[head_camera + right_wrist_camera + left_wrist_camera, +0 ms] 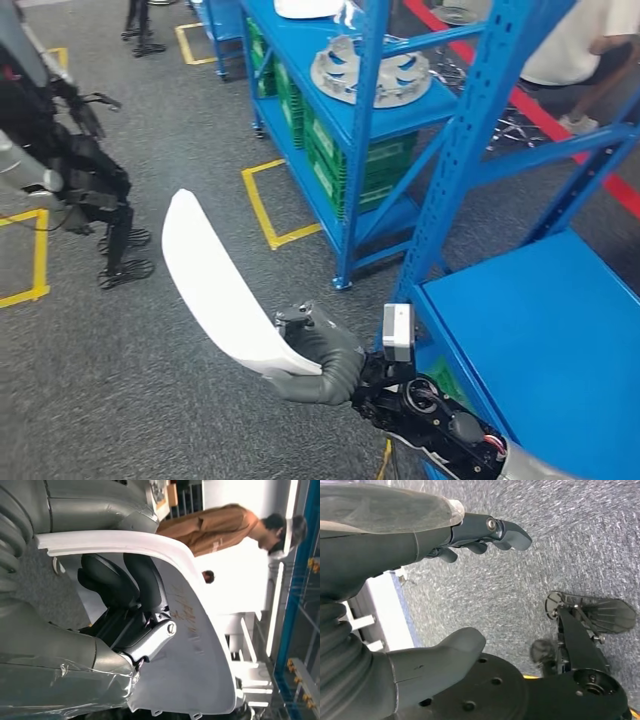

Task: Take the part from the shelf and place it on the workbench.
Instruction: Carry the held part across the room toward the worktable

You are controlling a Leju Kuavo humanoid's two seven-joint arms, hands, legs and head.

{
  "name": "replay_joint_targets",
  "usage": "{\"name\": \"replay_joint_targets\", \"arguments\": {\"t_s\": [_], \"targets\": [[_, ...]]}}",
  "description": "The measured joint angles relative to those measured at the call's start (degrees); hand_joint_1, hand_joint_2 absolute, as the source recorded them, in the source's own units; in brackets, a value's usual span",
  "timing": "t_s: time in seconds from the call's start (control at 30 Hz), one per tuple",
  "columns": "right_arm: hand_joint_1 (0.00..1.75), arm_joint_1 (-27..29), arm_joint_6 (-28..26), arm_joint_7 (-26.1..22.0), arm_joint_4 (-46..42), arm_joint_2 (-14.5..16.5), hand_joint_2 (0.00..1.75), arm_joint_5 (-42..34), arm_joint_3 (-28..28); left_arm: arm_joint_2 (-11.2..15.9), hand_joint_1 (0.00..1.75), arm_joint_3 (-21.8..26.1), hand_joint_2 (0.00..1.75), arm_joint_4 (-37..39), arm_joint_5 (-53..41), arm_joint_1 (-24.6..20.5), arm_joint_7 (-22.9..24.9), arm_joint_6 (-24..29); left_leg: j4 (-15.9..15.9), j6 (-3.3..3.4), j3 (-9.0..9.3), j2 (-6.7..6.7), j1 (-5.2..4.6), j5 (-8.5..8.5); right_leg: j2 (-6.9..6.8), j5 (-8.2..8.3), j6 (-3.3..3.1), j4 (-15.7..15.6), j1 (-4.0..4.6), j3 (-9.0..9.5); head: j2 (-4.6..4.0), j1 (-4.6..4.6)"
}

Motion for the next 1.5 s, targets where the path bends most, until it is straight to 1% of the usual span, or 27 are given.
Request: {"name": "replay_joint_targets", "arguments": {"t_s": [0.07,0.17,0.23,0.3,0.33,0.37,0.4,0.43,0.5,0.57,0.63,0.7,0.73,0.8,0.87,0.9,0.93,0.97,1.03,1.1,1.17,1.2,1.27,1.33,1.4,1.43,1.5], "targets": [[1.75,-0.1,0.0,0.0,-0.1,0.0,1.75,0.0,0.0,-0.1,0.00,-0.1,1.75,0.0,0.0,-0.1,0.0,-0.1,0.1,-0.34,-0.26,-1.09,0.04,0.13,1.72,1.67,-0.49,-5.2,0.10,2.05,0.00,0.17],[1.75,-0.2,0.0,0.1,-0.3,0.0,1.75,0.1,0.0,0.0,0.00,-0.2,1.75,0.0,0.0,0.0,0.0,-0.2,0.2,-1.32,-0.81,-2.14,0.22,0.38,0.82,1.75,-0.84,-6.7,0.13,2.92,0.00,0.16],[1.75,-0.3,0.0,0.1,-0.4,0.1,1.75,0.1,0.0,0.1,0.00,-0.2,1.75,0.0,0.0,0.1,0.0,-0.2,2.9,-1.79,-2.21,-0.23,0.13,-1.40,-0.39,2.34,-1.30,-7.6,-0.15,3.61,0.00,-0.52],[1.75,-0.3,0.0,0.2,-0.4,0.1,1.75,0.1,0.0,0.0,0.00,-0.3,1.75,0.0,0.0,0.0,0.2,-0.2,10.2,-2.25,-5.93,2.37,0.32,-5.18,-1.81,2.59,-1.60,-7.9,-0.15,3.65,0.00,-1.34],[1.75,-0.3,0.1,0.2,-0.4,0.1,1.75,0.1,0.0,0.0,0.00,-0.3,1.75,0.0,0.1,-0.1,0.2,-0.2,14.1,-2.52,-7.97,2.91,0.51,-6.71,-2.59,2.59,-1.66,-7.9,-0.11,3.57,0.00,-1.61],[1.75,-0.3,0.1,0.3,-0.4,0.1,1.75,0.0,0.0,0.0,0.00,-0.3,1.75,0.0,0.1,0.0,0.3,-0.2,16.5,-2.76,-9.29,3.21,0.70,-7.30,-3.30,2.55,-1.62,-7.9,-0.09,3.53,0.00,-1.84],[1.75,-0.3,0.2,0.3,-0.4,0.1,1.75,0.0,0.0,0.0,0.00,-0.3,1.75,0.0,0.2,0.0,0.4,-0.2,16.8,-2.97,-9.50,3.44,0.91,-6.80,-3.97,2.48,-1.56,-7.9,-0.11,3.52,0.00,-2.07],[1.75,-0.3,0.3,0.4,-0.4,0.1,1.75,-0.1,0.1,0.0,0.00,-0.3,1.75,0.0,0.3,0.1,0.4,-0.2,14.8,-3.17,-8.47,3.78,1.13,-5.36,-4.58,2.36,-1.43,-7.9,-0.17,3.56,0.00,-2.28],[1.75,-0.5,0.4,0.4,-0.4,0.1,1.75,-0.2,0.1,0.0,0.00,-0.3,1.75,0.0,0.4,0.1,0.4,-0.2,6.7,-3.52,-4.15,5.82,1.42,-1.83,-5.66,1.86,-0.84,-7.4,-0.14,3.59,0.00,-2.64],[1.75,-0.7,0.5,0.4,-0.4,0.1,1.75,-0.3,0.1,0.0,0.00,-0.3,1.75,0.0,0.6,0.0,0.3,-0.2,1.4,-3.17,-1.35,7.40,1.34,-0.26,-6.49,1.15,-0.12,-6.7,0.10,3.55,0.00,-2.70],[1.75,-0.8,0.6,0.4,-0.4,0.1,1.75,-0.4,0.1,0.0,0.00,-0.3,1.75,0.0,0.8,0.1,0.2,-0.2,1.0,-2.31,-1.13,6.78,1.02,-0.34,-7.31,0.66,0.45,-6.5,0.12,3.85,0.00,-2.21],[1.75,-0.9,0.7,0.4,-0.4,0.2,1.75,-0.5,0.2,0.0,0.00,-0.4,1.75,0.0,0.9,0.3,0.1,-0.2,0.8,-1.49,-0.97,5.81,0.94,-0.36,-6.61,-0.24,1.12,-5.9,-0.31,3.91,0.00,-1.74],[1.75,-1.0,0.7,0.4,-0.4,0.3,1.75,-0.5,0.2,0.1,0.00,-0.4,1.75,0.0,1.0,0.3,0.1,-0.2,0.7,-1.09,-0.87,5.35,0.94,-0.30,-5.51,-1.51,1.33,-4.1,-0.48,3.22,0.00,-1.57],[1.75,-1.0,0.8,0.4,-0.4,0.3,1.75,-0.5,0.2,0.1,0.00,-0.4,1.75,0.0,1.1,0.2,0.0,-0.2,0.7,-0.55,-0.81,4.38,0.80,-0.28,-3.10,-5.51,1.36,3.4,-0.56,-0.10,0.00,-0.93],[1.75,-0.9,0.9,0.4,-0.4,0.3,1.75,-0.5,0.2,0.1,0.00,-0.4,1.75,0.0,1.1,0.2,0.0,-0.2,0.7,-0.32,-0.81,3.16,0.47,-0.28,-2.33,-8.27,1.10,11.3,-0.48,-3.97,0.00,-0.32],[1.75,-0.9,0.9,0.4,-0.4,0.3,1.75,-0.5,0.2,0.1,0.00,-0.4,1.75,0.0,1.1,0.2,0.0,-0.2,0.7,-0.28,-0.76,2.49,0.33,-0.29,-2.20,-7.93,0.87,12.5,-0.42,-4.75,0.00,-0.13],[1.75,-0.9,0.9,0.4,-0.4,0.3,1.75,-0.5,0.2,0.1,0.00,-0.4,1.75,0.0,1.1,0.3,0.0,-0.2,0.7,-0.27,-0.66,1.79,0.24,-0.29,-2.06,-6.38,0.56,11.3,-0.31,-4.41,0.00,-0.03],[1.75,-0.9,0.9,0.4,-0.4,0.3,1.75,-0.5,0.2,0.1,0.00,-0.4,1.75,0.0,1.1,0.3,0.0,-0.2,0.7,-0.28,-0.54,1.08,0.20,-0.30,-1.60,-3.91,0.19,7.9,-0.17,-3.11,0.00,0.08],[1.75,-1.0,0.9,0.4,-0.4,0.3,1.75,-0.5,0.2,0.0,0.00,-0.4,1.75,0.0,1.1,0.3,0.0,-0.2,0.8,-0.36,-0.51,-0.21,0.15,-0.28,0.58,0.32,-0.54,-0.4,0.02,0.09,0.00,0.27],[1.75,-1.1,0.9,0.4,-0.4,0.3,1.75,-0.5,0.2,0.0,0.00,-0.4,1.75,0.0,1.1,0.2,0.0,-0.2,0.9,-0.78,-0.95,-1.34,0.18,-0.07,1.96,1.38,-0.80,-4.6,0.15,1.69,0.00,0.33],[1.75,-1.2,0.9,0.4,-0.4,0.3,1.75,-0.5,0.2,0.0,0.00,-0.4,1.75,0.0,1.1,0.3,0.0,-0.2,0.8,-1.45,-1.38,-2.27,0.30,0.30,1.21,1.38,-0.94,-5.4,0.21,2.21,0.00,0.28],[1.75,-1.3,0.9,0.5,-0.4,0.3,1.75,-0.5,0.3,0.0,0.00,-0.4,1.75,0.0,1.1,0.4,0.0,-0.2,1.0,-1.71,-1.62,-1.82,0.30,0.11,0.65,1.66,-1.12,-5.8,0.12,2.42,0.00,0.21],[1.75,-1.5,0.9,0.5,-0.4,0.4,1.75,-0.5,0.3,0.1,0.00,-0.4,1.75,0.0,1.2,0.5,0.0,-0.2,4.2,-2.19,-3.18,0.49,0.20,-1.94,-0.55,2.25,-1.49,-6.6,-0.08,2.77,0.00,-0.40],[1.75,-1.5,0.9,0.5,-0.3,0.5,1.75,-0.5,0.4,0.0,0.00,-0.4,1.75,0.0,1.3,0.4,-0.1,-0.2,11.0,-2.74,-6.46,2.63,0.37,-5.50,-1.96,2.39,-1.68,-6.7,0.11,2.73,0.00,-1.32],[1.75,-1.4,0.9,0.5,-0.2,0.5,1.75,-0.5,0.5,0.0,0.00,-0.4,1.75,0.0,1.4,0.3,-0.2,-0.2,16.0,-3.30,-8.87,3.11,0.71,-7.05,-3.48,2.31,-1.76,-6.7,0.22,2.66,0.00,-1.89],[1.75,-1.4,0.9,0.5,-0.2,0.5,1.75,-0.5,0.5,0.0,0.00,-0.4,1.75,0.0,1.4,0.4,-0.2,-0.2,15.7,-3.52,-8.68,3.35,0.87,-6.33,-4.15,2.25,-1.74,-6.7,0.23,2.65,0.00,-2.09],[1.75,-1.4,1.0,0.5,-0.2,0.5,1.75,-0.5,0.6,0.0,0.00,-0.4,1.75,0.0,1.6,0.4,-0.3,-0.1,9.2,-3.84,-5.26,4.75,1.20,-2.90,-5.25,2.00,-1.48,-6.5,0.21,2.70,0.00,-2.49]]}}
